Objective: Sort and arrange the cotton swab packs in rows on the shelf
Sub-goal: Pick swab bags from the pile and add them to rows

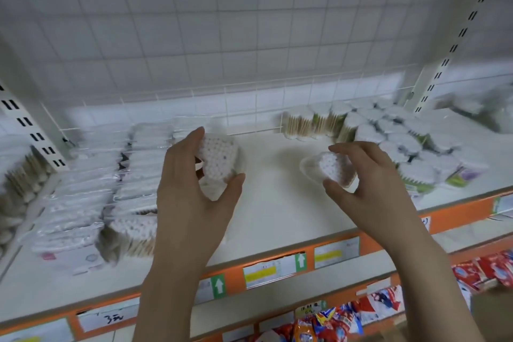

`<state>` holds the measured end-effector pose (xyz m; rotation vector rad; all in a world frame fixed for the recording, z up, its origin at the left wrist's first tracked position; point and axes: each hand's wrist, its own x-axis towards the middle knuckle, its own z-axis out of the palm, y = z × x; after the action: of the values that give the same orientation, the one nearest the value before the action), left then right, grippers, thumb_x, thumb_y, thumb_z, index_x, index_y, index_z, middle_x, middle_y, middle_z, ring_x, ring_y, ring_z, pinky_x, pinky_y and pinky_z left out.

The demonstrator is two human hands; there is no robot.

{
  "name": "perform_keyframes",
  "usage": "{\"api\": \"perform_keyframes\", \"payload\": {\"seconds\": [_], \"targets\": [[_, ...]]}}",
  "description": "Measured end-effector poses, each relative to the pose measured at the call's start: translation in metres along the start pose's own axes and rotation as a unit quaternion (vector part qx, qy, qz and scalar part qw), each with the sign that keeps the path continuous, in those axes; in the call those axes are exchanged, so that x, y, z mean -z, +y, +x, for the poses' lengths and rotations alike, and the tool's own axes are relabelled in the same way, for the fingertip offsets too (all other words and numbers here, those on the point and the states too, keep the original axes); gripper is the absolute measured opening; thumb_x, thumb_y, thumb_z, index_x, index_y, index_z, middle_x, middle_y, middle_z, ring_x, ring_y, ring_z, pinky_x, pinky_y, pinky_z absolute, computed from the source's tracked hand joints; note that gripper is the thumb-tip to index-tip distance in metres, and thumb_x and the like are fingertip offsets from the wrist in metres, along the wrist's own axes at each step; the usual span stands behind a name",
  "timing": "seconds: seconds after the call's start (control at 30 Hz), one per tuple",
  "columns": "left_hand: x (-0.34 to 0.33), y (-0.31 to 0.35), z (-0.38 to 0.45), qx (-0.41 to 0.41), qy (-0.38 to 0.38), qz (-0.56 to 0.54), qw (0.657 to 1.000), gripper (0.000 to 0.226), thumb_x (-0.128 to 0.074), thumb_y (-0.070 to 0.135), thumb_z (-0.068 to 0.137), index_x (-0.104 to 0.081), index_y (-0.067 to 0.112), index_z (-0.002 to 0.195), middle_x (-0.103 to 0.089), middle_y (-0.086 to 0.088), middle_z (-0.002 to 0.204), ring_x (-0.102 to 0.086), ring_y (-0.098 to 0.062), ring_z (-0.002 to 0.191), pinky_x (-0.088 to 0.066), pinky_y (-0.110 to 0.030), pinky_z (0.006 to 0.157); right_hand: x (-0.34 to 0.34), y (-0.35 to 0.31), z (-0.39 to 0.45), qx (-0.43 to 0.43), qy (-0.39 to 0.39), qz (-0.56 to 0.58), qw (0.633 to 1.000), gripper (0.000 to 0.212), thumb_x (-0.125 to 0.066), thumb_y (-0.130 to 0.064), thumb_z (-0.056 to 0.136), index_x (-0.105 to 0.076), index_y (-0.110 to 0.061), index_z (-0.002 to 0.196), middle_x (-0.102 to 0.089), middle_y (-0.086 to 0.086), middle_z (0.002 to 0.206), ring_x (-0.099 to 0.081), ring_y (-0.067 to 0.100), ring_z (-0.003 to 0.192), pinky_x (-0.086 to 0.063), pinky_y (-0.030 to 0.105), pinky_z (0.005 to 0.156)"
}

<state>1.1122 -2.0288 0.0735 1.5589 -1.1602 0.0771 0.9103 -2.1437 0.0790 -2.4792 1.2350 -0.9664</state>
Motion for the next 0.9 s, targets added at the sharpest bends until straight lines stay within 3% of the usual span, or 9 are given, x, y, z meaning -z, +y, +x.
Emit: {"api": "perform_keyframes", "payload": {"seconds": [0.13, 0.37, 0.43, 0.5, 0.6, 0.77, 0.9], "targets": [[-0.018, 0.002, 0.013, -0.012, -0.011, -0.006, 1.0, 0.074, -0.076, 0.018, 0.073, -0.038, 0.022, 0.136, -0.038, 0.019, 0.118, -0.044, 0.012, 0.099, -0.036, 0.003, 0.08, 0.006, 0.014, 0.023, 0.01, -0.027, -0.047, 0.998, 0.051, -0.069, -0.018, 0.078, -0.053, -0.019, 0.126, -0.051, 0.004, 0.121, -0.039, 0.024, 0.115, -0.024, 0.015, 0.081], [-0.044, 0.004, 0.024, -0.022, -0.023, -0.008, 0.999, 0.073, -0.075, 0.019, 0.075, -0.037, 0.027, 0.137, -0.037, 0.022, 0.118, -0.048, -0.004, 0.109, -0.047, -0.025, 0.087, 0.005, 0.041, 0.086, 0.009, -0.086, -0.073, 0.994, 0.053, -0.067, -0.02, 0.08, -0.049, -0.015, 0.13, -0.046, 0.009, 0.125, -0.042, 0.027, 0.115, -0.034, 0.027, 0.094], [-0.053, 0.004, 0.026, -0.025, -0.023, -0.003, 0.999, 0.073, -0.075, 0.019, 0.075, -0.036, 0.029, 0.136, -0.038, 0.031, 0.11, -0.048, 0.003, 0.106, -0.047, -0.023, 0.087, 0.0, 0.05, 0.106, 0.007, -0.108, -0.07, 0.992, 0.054, -0.067, -0.021, 0.08, -0.049, -0.014, 0.13, -0.042, 0.009, 0.125, -0.047, 0.026, 0.11, -0.039, 0.029, 0.092], [-0.063, 0.004, 0.027, -0.02, -0.018, 0.003, 1.0, 0.074, -0.075, 0.02, 0.075, -0.035, 0.032, 0.136, -0.036, 0.039, 0.111, -0.047, 0.012, 0.101, -0.042, -0.01, 0.083, -0.007, 0.059, 0.125, 0.003, -0.139, -0.088, 0.986, 0.056, -0.067, -0.023, 0.08, -0.046, -0.013, 0.131, -0.037, 0.009, 0.124, -0.049, 0.026, 0.104, -0.042, 0.029, 0.088], [-0.078, 0.008, 0.029, -0.02, -0.011, 0.028, 0.999, 0.075, -0.074, 0.019, 0.075, -0.033, 0.034, 0.135, -0.039, 0.026, 0.113, -0.043, 0.016, 0.097, -0.036, 0.003, 0.078, -0.016, 0.073, 0.148, 0.009, -0.183, -0.116, 0.976, 0.06, -0.068, -0.024, 0.079, -0.043, -0.014, 0.132, -0.034, 0.009, 0.124, -0.051, 0.026, 0.1, -0.042, 0.028, 0.079], [-0.101, 0.013, 0.028, -0.014, -0.005, 0.076, 0.997, 0.074, -0.072, 0.018, 0.076, -0.035, 0.022, 0.14, -0.038, 0.013, 0.123, -0.041, -0.001, 0.107, -0.042, -0.028, 0.088, -0.029, 0.094, 0.17, 0.044, -0.23, -0.171, 0.957, 0.058, -0.072, -0.027, 0.072, -0.046, -0.014, 0.122, -0.043, 0.007, 0.113, -0.051, 0.026, 0.095, -0.046, 0.034, 0.075], [-0.115, 0.018, 0.025, -0.009, -0.015, 0.08, 0.997, 0.073, -0.071, 0.015, 0.077, -0.035, 0.022, 0.14, -0.039, 0.014, 0.124, -0.039, 0.004, 0.107, -0.038, -0.019, 0.089, -0.038, 0.108, 0.176, 0.074, -0.229, -0.196, 0.951, 0.044, -0.065, -0.025, 0.078, -0.048, -0.011, 0.116, -0.049, 0.008, 0.108, -0.048, 0.023, 0.095, -0.044, 0.034, 0.079]]}}
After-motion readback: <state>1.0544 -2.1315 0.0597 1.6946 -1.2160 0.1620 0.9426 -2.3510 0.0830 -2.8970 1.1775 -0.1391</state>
